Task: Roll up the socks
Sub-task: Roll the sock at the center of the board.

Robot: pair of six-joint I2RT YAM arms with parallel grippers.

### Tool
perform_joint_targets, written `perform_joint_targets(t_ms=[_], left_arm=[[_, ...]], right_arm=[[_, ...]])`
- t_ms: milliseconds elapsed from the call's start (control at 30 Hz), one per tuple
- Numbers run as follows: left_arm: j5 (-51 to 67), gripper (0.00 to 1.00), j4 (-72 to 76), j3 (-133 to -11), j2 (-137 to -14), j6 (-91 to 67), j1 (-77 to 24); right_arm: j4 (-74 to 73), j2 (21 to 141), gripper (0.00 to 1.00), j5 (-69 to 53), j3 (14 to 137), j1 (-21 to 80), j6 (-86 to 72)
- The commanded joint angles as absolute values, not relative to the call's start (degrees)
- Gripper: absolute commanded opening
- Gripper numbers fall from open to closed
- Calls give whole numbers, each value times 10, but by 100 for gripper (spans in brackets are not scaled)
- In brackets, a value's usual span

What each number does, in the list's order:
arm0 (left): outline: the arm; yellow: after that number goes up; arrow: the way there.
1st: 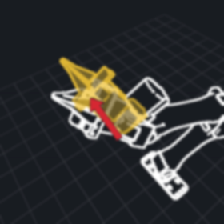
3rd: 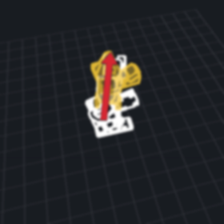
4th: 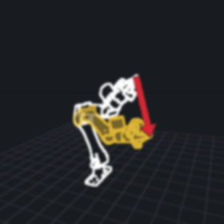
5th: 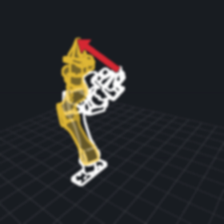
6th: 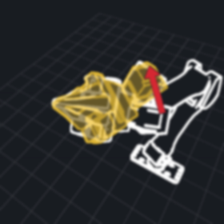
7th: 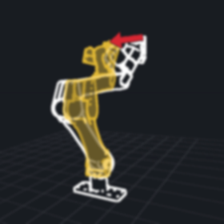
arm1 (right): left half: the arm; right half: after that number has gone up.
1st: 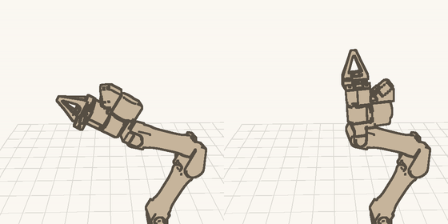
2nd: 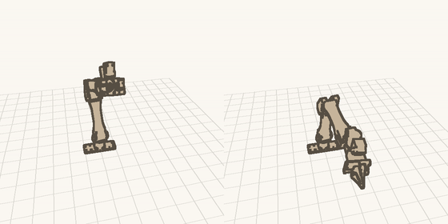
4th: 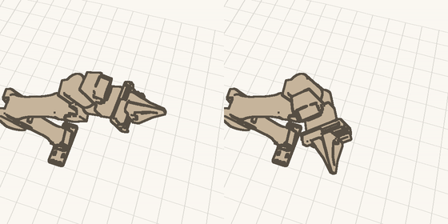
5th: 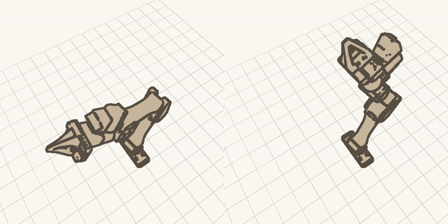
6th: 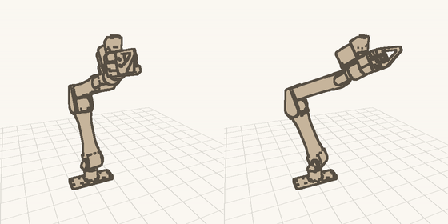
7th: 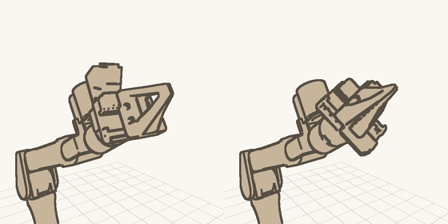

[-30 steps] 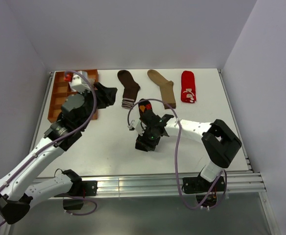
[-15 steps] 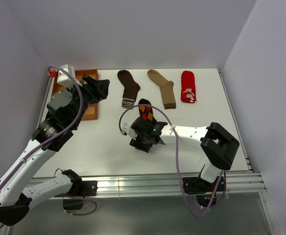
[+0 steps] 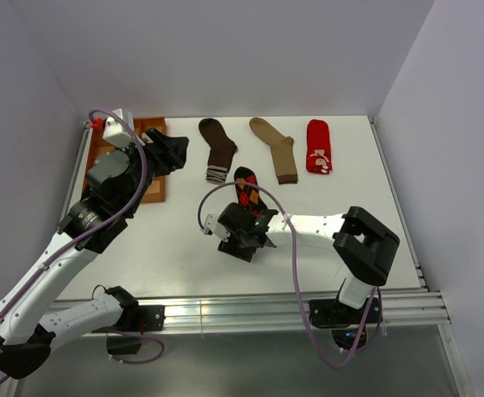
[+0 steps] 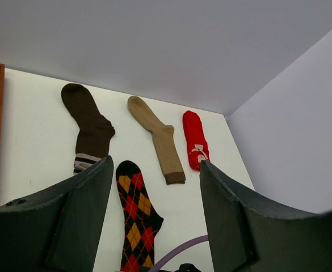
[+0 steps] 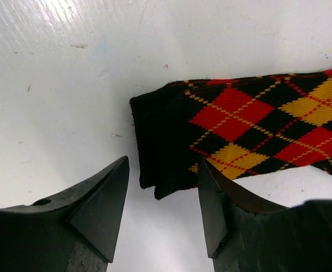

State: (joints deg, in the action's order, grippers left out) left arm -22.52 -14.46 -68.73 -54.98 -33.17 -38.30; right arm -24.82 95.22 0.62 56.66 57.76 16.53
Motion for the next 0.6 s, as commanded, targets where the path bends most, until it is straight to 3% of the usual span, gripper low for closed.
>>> perform_joint_targets(t_ms=[0, 200, 300, 333, 567], left_arm=[[-217, 67, -123, -686, -550, -320, -384], [-215, 67, -115, -677, -553, -316, -384], [-211, 67, -104, -664, -555, -317, -384], [-210, 67, -96, -661, -557, -318, -384], [-176, 66, -48, -615, -558, -312, -384]], right_arm=[[-243, 963, 58, 5, 560, 579, 172], [-238, 973, 52, 6, 557, 579, 178], [-243, 976, 39, -24, 559, 570, 180], [-247, 979, 30, -34, 562, 563, 182], [-335, 998, 25, -215, 608, 469, 226]])
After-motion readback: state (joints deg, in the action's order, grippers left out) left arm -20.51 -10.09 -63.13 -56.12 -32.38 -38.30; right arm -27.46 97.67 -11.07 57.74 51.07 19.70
